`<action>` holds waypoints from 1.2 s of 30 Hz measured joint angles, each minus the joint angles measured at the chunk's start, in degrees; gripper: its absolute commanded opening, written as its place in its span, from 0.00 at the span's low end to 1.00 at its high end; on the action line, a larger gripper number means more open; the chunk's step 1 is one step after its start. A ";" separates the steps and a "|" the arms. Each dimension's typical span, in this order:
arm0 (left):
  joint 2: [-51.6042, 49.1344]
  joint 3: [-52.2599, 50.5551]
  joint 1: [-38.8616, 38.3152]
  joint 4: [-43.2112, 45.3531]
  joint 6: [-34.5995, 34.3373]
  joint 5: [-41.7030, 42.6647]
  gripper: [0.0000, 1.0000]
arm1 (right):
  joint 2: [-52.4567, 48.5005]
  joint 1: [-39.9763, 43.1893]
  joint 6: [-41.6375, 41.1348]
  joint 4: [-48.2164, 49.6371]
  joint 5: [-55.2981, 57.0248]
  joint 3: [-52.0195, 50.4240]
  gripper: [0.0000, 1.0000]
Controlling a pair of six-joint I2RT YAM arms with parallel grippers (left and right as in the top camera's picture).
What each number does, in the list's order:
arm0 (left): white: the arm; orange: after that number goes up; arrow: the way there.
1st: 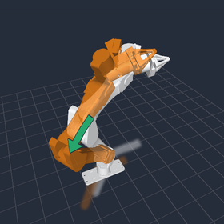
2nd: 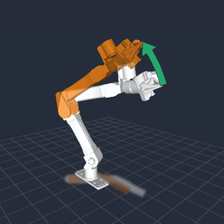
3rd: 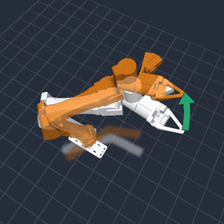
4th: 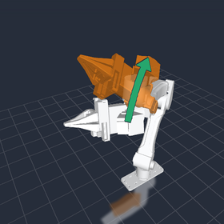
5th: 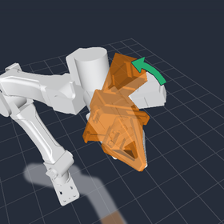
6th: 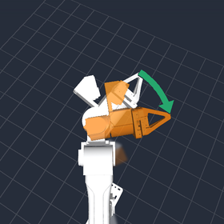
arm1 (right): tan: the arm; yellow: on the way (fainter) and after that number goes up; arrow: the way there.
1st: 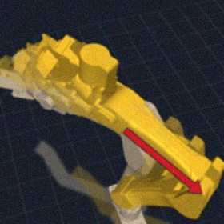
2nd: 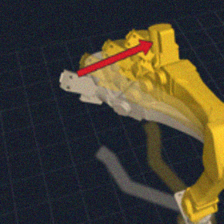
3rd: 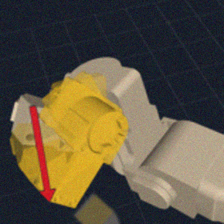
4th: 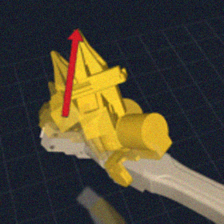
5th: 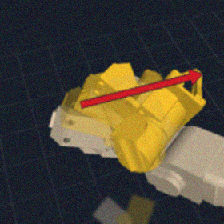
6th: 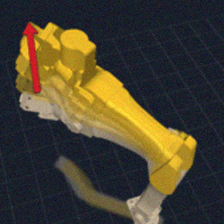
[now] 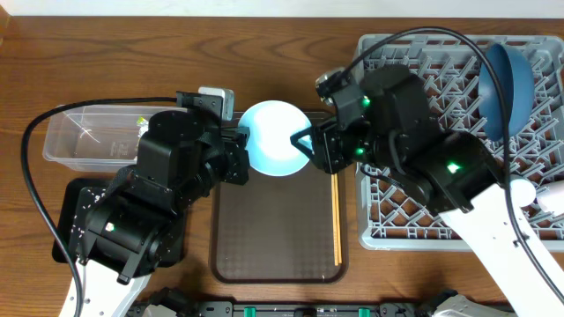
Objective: Sort waste into correct bins and load items into the dishwasher rack
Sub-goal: 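Carry the emptied bowl right toward the right gripper, then grasp the bowl's rim with the right gripper and release left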
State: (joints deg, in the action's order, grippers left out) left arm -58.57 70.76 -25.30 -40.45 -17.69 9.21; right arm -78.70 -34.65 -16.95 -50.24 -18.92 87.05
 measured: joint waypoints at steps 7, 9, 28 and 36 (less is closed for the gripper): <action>-0.31 0.00 0.02 0.59 -1.01 -0.66 0.06 | -1.29 -0.35 -1.05 3.17 2.54 0.00 0.21; -0.31 0.00 0.04 1.27 -1.68 -0.83 0.06 | -1.29 -0.35 -1.07 4.20 3.19 0.00 0.19; -2.21 0.00 0.24 9.86 -2.71 1.33 0.07 | -1.49 -0.46 -2.80 9.38 14.53 -0.02 0.01; -3.30 0.00 0.22 10.58 -3.34 2.67 0.08 | -1.51 -0.46 -2.78 9.33 17.27 -0.17 0.01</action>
State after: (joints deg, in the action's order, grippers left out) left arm -61.87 70.76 -25.08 -29.87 -21.04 11.88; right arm -80.20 -35.11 -19.73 -40.91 -1.65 86.87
